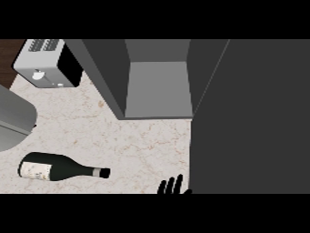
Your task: Pick up the wine, place it into the cabinet and close the cabinet
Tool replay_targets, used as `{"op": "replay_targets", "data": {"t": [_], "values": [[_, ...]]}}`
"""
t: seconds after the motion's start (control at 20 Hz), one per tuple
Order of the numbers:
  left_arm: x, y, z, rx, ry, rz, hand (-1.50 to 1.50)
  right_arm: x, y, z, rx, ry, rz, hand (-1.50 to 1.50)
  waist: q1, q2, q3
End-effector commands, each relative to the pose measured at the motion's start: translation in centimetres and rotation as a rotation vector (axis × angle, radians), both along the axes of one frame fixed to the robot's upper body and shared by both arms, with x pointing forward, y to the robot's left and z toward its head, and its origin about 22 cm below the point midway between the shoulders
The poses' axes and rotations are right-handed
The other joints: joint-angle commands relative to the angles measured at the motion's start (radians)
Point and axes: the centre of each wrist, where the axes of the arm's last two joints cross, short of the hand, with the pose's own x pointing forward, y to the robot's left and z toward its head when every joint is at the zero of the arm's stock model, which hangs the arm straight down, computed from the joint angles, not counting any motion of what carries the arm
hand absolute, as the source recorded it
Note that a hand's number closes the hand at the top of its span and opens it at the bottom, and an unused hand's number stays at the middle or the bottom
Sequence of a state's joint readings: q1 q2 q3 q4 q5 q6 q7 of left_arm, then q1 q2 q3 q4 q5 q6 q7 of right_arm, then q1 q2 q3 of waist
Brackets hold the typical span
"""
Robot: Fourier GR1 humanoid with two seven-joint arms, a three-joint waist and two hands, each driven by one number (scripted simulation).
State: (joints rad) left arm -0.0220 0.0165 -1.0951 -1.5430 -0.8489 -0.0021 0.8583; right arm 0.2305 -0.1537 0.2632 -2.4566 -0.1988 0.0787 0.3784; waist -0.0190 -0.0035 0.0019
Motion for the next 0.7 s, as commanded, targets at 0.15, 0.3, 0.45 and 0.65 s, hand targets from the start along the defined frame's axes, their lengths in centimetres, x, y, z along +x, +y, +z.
{"op": "replay_targets", "data": {"t": [0.15, 0.3, 0.45, 0.65], "values": [[3.7, 1.9, 0.5, 0.014, -0.089, 0.005, -1.5, -4.1, -1.1, 3.6, 0.073, -0.055, 0.025, -1.5, 0.004, 0.001, -0.002], [4.4, 3.9, -0.4, 0.03, -0.091, 0.031, -1.5, -3.8, -1.5, 3.2, 0.065, -0.07, 0.032, -1.5, 0.004, 0.002, -0.002], [4.8, 5.3, 0.0, 0.069, -0.094, 0.021, -1.5, -4.6, -0.4, 3.6, 0.101, -0.066, 0.017, -1.5, 0.004, -0.001, -0.003], [7.6, 9.1, -0.9, 0.079, -0.082, 0.035, -1.5, -3.5, -0.9, 1.7, 0.081, -0.055, 0.016, -1.5, 0.003, 0.002, -0.002]]}}
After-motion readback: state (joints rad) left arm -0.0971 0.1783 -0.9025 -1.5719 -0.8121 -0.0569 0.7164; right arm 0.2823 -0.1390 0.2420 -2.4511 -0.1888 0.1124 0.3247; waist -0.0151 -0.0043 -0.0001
